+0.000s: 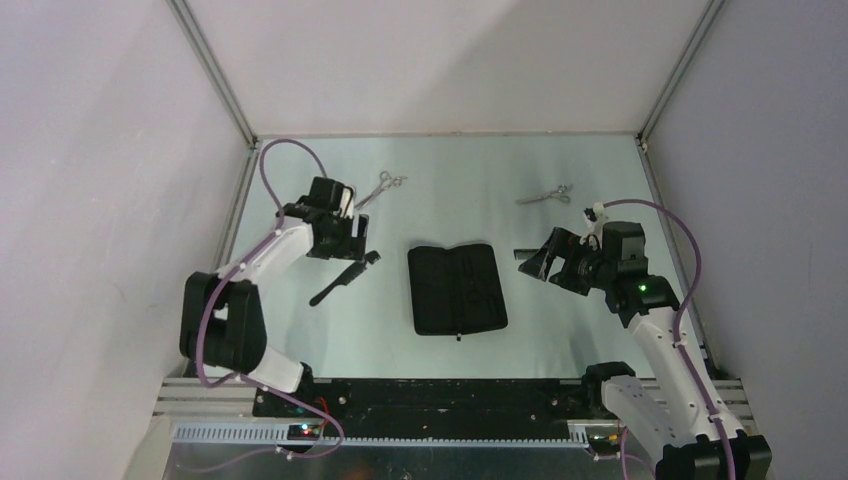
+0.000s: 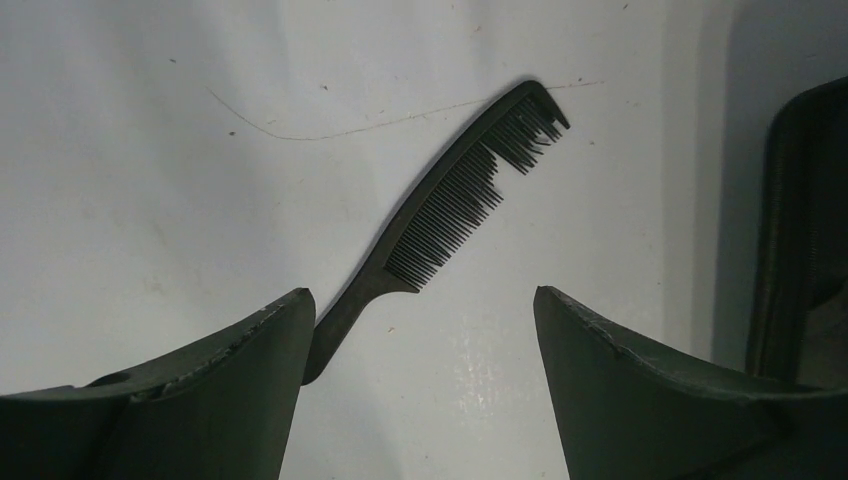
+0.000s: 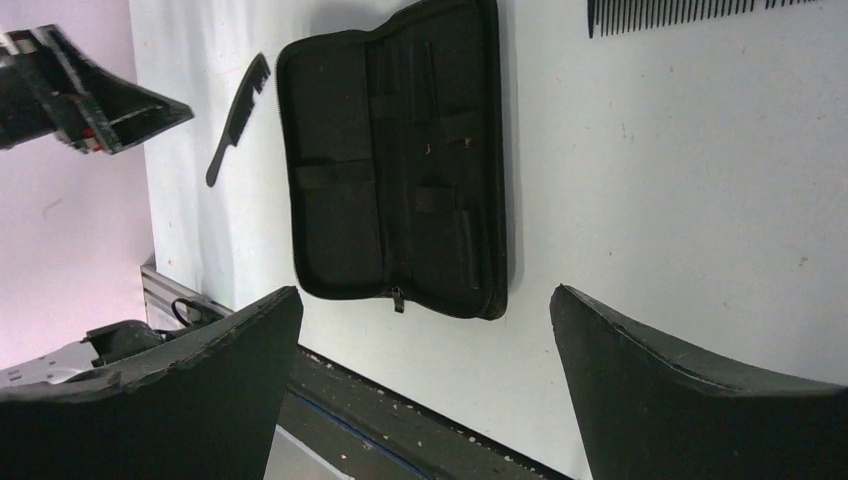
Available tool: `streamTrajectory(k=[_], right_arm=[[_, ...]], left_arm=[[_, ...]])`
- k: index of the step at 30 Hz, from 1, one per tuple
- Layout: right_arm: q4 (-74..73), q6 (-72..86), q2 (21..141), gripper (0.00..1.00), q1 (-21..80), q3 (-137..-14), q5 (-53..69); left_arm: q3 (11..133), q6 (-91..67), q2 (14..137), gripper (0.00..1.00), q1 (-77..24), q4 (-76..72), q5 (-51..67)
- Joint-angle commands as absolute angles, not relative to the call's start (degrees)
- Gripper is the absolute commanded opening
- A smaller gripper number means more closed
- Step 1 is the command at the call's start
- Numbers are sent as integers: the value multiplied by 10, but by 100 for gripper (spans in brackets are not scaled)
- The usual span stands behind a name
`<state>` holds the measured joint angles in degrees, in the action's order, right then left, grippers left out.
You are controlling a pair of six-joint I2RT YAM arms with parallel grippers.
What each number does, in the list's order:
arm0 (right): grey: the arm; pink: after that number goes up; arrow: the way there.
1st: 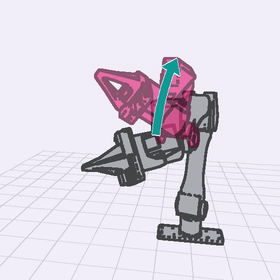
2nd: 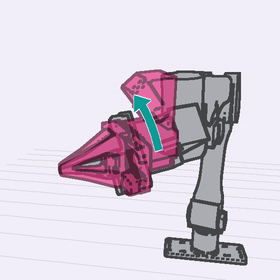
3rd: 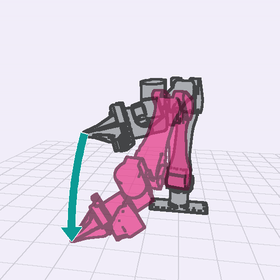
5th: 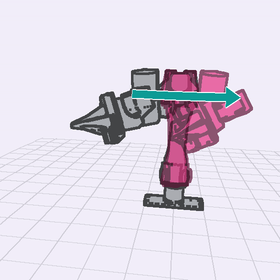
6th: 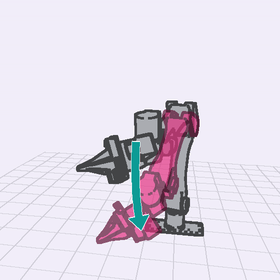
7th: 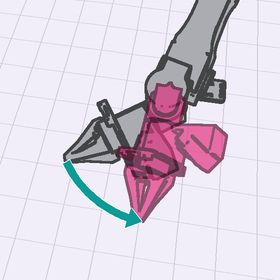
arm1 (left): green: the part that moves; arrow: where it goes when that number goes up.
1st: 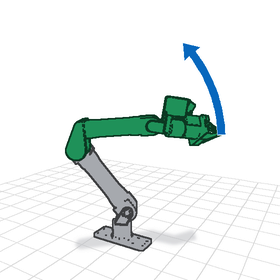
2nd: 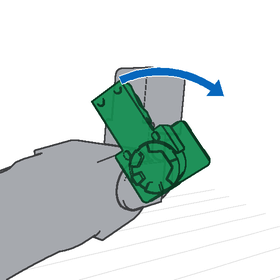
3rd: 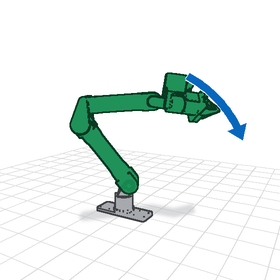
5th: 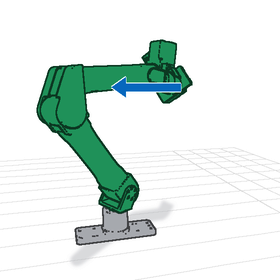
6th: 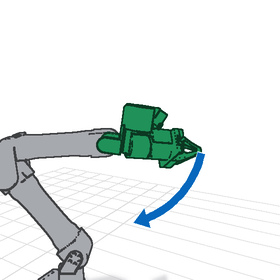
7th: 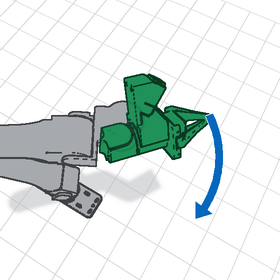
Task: Sort the hair-cutting tools
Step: Adjust the comb at the center of the board.
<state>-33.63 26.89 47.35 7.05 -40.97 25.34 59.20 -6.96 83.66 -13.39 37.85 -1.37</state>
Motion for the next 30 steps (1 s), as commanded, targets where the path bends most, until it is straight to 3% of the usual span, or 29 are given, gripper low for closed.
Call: streamTrajectory(k=[1,19,25,30], right_arm=[[-335,259,473,99,72,-438,277],[-337,253,460,99,74,-444,288],[-351,249,448,99,72,-444,281],[-349,246,454,99,72,-444,284]], left_arm=[[627,-50,881,88,-136,394,2],[610,-86,984,85,-136,354,-4],[607,-111,993,74,-136,352,26],[591,-132,987,59,-136,353,30]])
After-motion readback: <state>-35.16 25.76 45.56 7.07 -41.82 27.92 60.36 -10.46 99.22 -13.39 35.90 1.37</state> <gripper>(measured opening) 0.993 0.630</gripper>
